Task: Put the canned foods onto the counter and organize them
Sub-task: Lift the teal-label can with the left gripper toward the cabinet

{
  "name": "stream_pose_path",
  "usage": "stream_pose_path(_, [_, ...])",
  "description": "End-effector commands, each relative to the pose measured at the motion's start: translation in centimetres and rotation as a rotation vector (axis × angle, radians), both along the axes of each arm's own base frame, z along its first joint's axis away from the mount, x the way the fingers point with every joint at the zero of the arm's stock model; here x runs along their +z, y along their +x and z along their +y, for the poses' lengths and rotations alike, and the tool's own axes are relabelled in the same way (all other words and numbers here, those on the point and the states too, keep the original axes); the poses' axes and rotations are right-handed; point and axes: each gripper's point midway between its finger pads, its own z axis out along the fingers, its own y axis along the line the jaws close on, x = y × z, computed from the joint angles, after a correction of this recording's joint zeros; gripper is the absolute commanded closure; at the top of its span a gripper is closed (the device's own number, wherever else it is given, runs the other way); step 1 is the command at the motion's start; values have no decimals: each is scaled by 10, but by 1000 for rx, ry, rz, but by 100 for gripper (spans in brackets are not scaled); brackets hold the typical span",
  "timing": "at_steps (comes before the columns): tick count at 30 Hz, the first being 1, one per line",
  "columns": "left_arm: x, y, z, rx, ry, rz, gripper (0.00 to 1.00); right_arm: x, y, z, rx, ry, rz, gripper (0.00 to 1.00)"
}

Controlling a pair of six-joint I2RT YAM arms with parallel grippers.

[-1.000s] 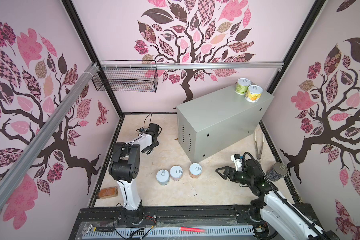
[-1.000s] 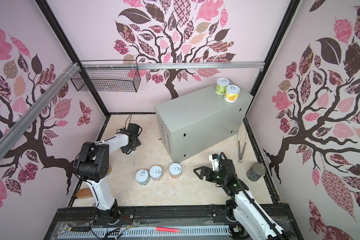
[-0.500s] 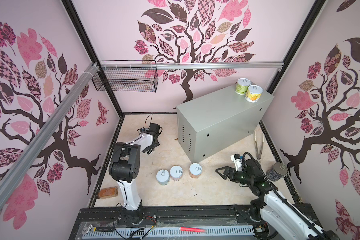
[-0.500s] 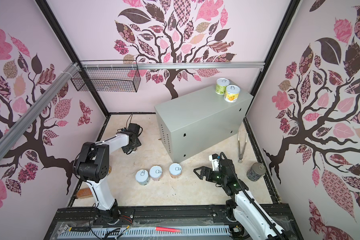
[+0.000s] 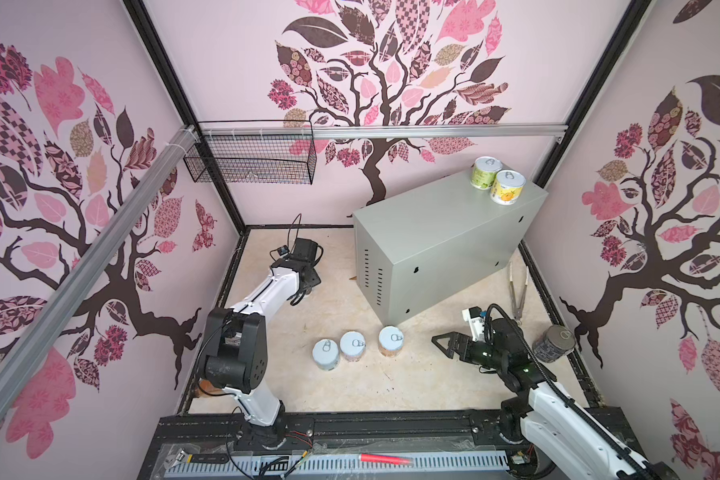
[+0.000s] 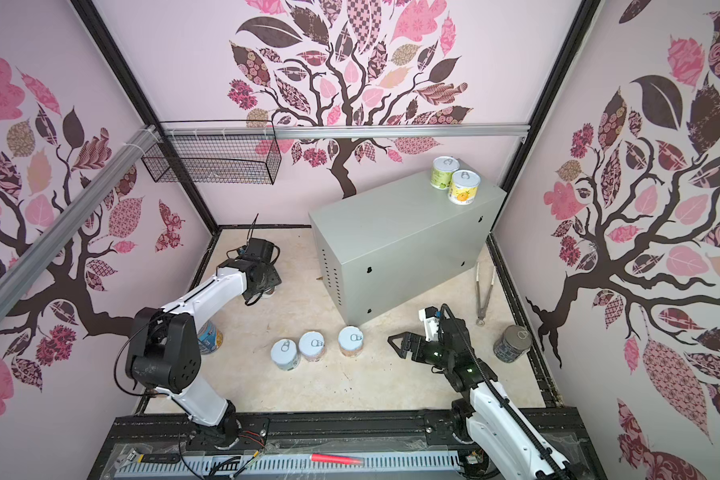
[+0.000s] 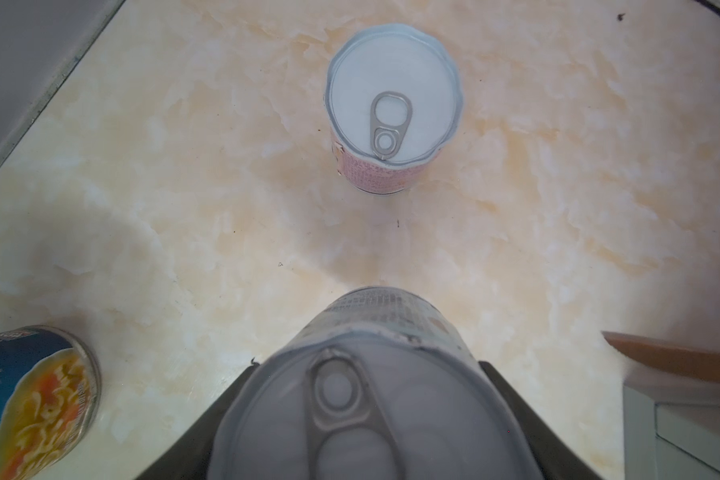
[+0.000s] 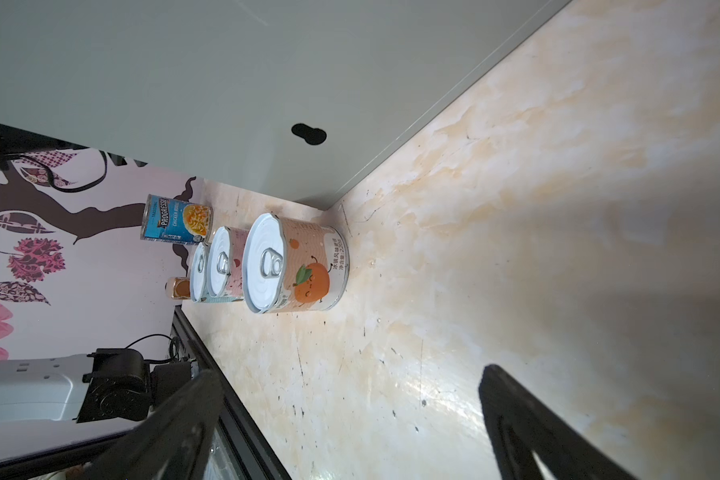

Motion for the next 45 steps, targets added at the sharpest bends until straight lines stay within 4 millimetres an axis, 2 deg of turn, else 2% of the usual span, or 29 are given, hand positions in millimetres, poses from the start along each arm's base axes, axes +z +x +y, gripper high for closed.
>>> stream_pose_path(1, [31,-4,-7,-53,-3,-42,47,13,4,2,7,-7,-39,0])
stream_pose_path(10, [88,-28,-21,-194,3,-89,48,15,5,-2,-7,-25,-54,0])
stream_pose_path(24, [181,-64,-61,-473,-14,-124,48,7,7,-5,-26,-54,-26,0])
stream_pose_path(33, [230,-72,-98,-621,53,-143,49,1,6,-6,-29,-65,-8,0])
stream_pose_path(34, [240,-72,-102,-631,50,-168,49,0,7,-6,-28,-66,-7,0])
stream_pose_path(45, [281,-75,-143,-758,69,-213,50,-2,7,-6,-27,-68,-9,0])
